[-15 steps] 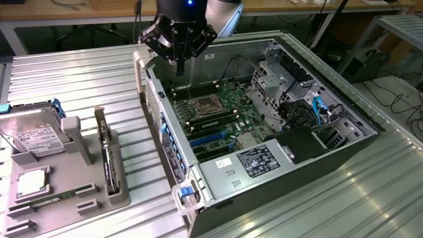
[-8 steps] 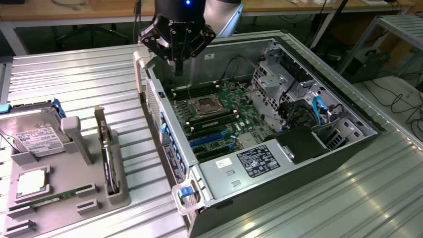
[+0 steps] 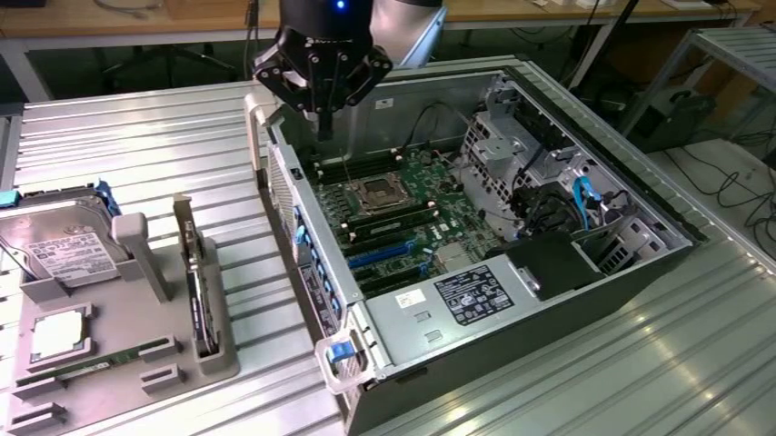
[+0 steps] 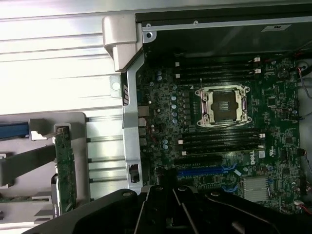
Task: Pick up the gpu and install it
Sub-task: 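Reach for the gpu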
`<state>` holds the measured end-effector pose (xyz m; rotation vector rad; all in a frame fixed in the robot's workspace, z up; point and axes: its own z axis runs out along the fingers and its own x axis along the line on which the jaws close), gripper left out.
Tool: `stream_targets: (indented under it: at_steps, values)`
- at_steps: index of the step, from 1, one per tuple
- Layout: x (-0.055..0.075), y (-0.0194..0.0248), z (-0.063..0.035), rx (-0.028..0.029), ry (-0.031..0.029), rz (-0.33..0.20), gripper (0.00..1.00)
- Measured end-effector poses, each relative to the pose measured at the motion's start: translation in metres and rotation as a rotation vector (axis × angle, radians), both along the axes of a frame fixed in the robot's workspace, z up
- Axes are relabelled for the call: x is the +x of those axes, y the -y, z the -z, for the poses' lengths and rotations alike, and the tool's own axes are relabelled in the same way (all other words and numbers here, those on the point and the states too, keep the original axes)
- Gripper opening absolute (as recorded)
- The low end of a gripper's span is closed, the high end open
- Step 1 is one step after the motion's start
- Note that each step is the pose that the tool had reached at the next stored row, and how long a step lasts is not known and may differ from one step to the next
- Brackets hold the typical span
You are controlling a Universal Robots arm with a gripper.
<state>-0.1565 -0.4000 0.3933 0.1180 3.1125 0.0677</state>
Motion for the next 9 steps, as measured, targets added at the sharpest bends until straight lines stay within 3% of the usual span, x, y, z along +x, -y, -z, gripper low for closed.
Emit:
stream_targets:
  at_steps: [9]
  values:
    - [-0.0042, 0.0001, 0.0, -0.0001, 0.0, 0.0, 0.11]
